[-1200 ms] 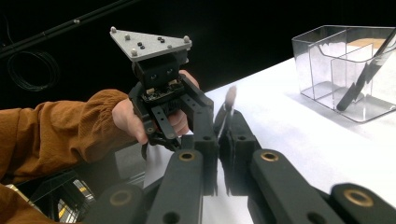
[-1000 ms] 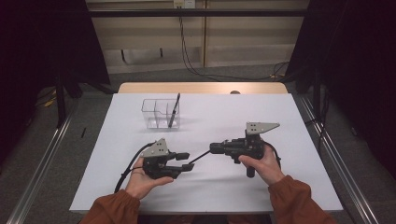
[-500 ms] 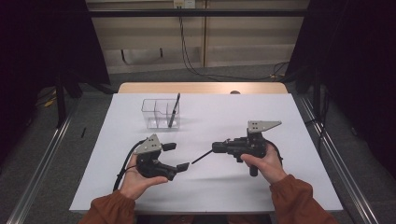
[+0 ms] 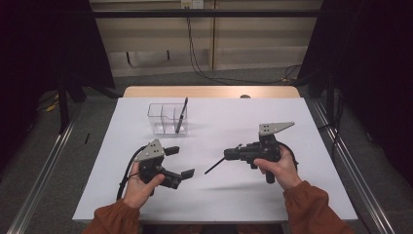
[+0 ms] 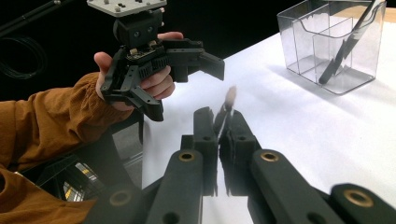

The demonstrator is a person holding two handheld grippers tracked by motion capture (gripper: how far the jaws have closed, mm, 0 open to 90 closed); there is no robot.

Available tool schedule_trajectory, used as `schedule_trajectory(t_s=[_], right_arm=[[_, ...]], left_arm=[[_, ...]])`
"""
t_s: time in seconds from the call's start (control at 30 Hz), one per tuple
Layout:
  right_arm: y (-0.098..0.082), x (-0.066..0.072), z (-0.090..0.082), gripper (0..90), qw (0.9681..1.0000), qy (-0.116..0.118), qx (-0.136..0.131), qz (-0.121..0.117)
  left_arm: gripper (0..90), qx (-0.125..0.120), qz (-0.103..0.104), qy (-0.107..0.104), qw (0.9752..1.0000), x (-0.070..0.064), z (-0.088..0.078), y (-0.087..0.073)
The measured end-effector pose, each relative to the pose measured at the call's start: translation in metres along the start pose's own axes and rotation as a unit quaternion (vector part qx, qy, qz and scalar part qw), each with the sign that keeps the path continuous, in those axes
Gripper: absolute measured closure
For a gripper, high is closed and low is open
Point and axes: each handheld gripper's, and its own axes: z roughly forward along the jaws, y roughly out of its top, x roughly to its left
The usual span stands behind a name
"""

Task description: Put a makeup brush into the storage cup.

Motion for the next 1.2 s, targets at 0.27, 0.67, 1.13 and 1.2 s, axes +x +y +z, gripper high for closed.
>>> schedule_trajectory(t_s=[0.27,0.67,1.13,1.2], right_arm=[[0.006,0.000,-0.001,86.1,0.9997,-0.012,0.018,-0.008],[0.027,0.002,0.003,86.1,0.9963,-0.015,0.081,-0.026],[0.044,0.001,0.018,86.1,0.9897,-0.012,0.139,-0.032],[0.046,0.001,0.020,86.1,0.9885,-0.014,0.147,-0.032]], left_arm=[[3.4,0.015,0.016,0.020,0.9996,0.000,0.001,-0.001],[3.2,0.017,0.023,0.016,0.9995,-0.002,0.002,-0.001],[3.8,0.010,0.015,0.011,0.9998,-0.004,0.007,0.000],[3.7,0.011,0.018,0.014,0.9997,-0.004,0.008,0.000]])
